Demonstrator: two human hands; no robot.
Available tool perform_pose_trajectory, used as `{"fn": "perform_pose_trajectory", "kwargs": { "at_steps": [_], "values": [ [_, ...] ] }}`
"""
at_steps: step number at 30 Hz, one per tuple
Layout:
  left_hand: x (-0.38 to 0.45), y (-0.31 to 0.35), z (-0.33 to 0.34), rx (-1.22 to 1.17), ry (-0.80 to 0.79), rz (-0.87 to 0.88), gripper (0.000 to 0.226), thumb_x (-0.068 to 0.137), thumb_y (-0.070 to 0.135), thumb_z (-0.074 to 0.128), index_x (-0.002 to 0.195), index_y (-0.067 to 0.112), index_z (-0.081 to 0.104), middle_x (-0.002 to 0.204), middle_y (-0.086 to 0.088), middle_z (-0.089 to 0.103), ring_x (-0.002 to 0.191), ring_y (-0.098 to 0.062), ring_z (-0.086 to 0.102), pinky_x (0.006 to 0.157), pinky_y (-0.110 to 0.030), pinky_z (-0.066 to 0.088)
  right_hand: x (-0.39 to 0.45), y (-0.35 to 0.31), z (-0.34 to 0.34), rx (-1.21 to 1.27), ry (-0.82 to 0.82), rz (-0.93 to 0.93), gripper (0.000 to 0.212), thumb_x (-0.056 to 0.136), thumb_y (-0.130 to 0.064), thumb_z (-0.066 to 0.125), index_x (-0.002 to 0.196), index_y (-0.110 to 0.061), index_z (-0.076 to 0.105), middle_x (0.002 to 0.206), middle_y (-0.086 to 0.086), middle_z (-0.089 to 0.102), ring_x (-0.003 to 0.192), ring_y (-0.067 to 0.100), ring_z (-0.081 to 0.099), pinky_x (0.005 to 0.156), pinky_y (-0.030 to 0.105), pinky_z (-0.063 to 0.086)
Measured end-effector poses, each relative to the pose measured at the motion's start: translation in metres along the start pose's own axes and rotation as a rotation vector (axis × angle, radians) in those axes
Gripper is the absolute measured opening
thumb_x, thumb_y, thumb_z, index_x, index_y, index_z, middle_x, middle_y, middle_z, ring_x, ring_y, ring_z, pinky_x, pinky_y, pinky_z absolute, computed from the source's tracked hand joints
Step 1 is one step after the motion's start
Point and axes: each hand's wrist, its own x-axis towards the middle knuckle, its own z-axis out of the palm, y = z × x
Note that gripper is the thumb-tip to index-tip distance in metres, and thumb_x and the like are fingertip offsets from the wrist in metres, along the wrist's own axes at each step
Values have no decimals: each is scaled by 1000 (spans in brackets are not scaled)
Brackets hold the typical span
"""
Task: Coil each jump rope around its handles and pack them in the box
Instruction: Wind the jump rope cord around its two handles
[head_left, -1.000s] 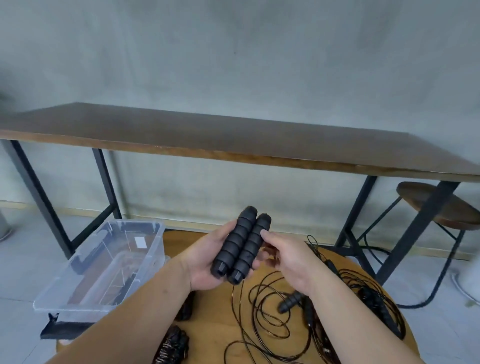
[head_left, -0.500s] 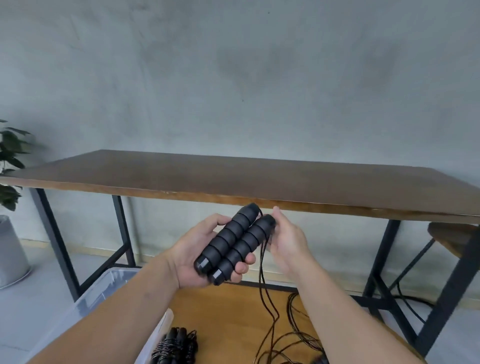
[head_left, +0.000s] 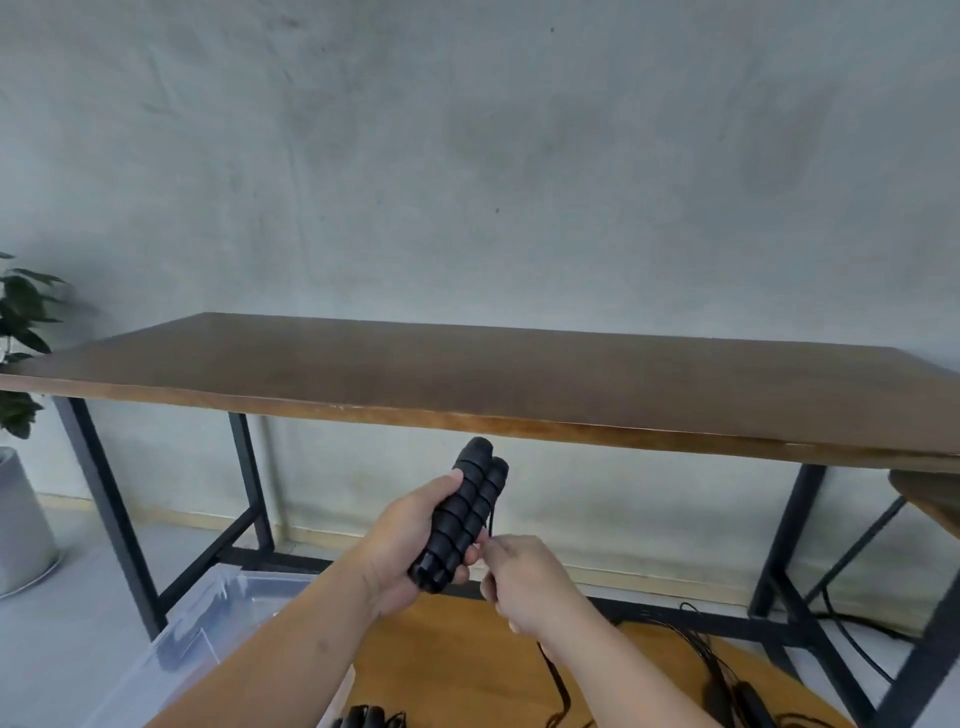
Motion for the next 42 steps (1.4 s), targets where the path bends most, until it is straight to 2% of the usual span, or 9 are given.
{"fn": "perform_pose_trajectory", "kwargs": {
  "at_steps": [9,14,16,21,28,31,34,37,42],
  "values": [
    [27,10,-40,84,-210,-147,53,90,42,64,128,5,61,111,-23,65,63,-26,55,46,-28,46,1,-26,-1,-735,-82,-79,24,102,-33,33,94,-21,53,79,-5,51,78,20,53,68,33,42],
    [35,5,-45,347,-261,-76,42,89,36,69,118,7,66,86,-7,68,61,-18,57,48,-25,43,-2,-37,-6,-932,-154,-47,23,98,-31,40,88,-17,56,85,3,59,77,24,57,68,36,47],
    [35,6,-41,530,-283,-1,25,92,33,67,113,19,70,86,-2,72,65,-15,60,56,-24,47,-4,-47,-14,-983,-175,-58,23,97,-27,44,92,-14,63,87,7,65,78,26,61,71,38,51],
    [34,23,-37,781,-390,125,50,80,47,72,128,38,62,118,10,70,113,-18,64,101,-34,49,-11,-77,-35,-994,-184,-75,17,91,-20,56,88,-12,71,69,1,56,64,16,52,58,28,44],
    [33,29,-21,1275,-428,229,42,86,37,72,126,32,57,108,7,66,100,-21,60,88,-36,49,-16,-96,-37,-1067,-165,-62,14,85,-17,63,84,-9,75,84,16,69,69,22,61,58,31,49],
    [25,26,-10,1441,-410,201,45,88,41,70,128,29,53,96,10,55,92,-18,54,79,-28,43,-12,-105,-39,-1119,-220,-129,8,82,-20,70,85,-16,76,81,3,70,74,17,65,63,30,54],
    [15,26,-3,1456,-431,157,45,87,45,70,124,25,53,100,6,56,99,-20,57,82,-29,45,0,-116,-51,-1029,-317,-169,14,75,-31,82,81,-21,75,71,-10,67,66,4,60,61,24,49],
    [3,28,-3,1262,-601,155,61,86,42,73,140,37,45,128,6,61,116,-16,56,105,-31,43,16,-112,-69,-759,-390,-148,24,68,-34,88,75,-19,70,62,-11,60,59,2,50,63,25,40],
    [-2,31,-14,834,-545,208,50,76,38,79,121,27,60,106,1,68,99,-19,64,99,-38,49,37,-63,-77,50,-457,-71,12,76,-18,75,77,-16,64,69,-3,65,62,11,61,59,23,51]
  ]
}}
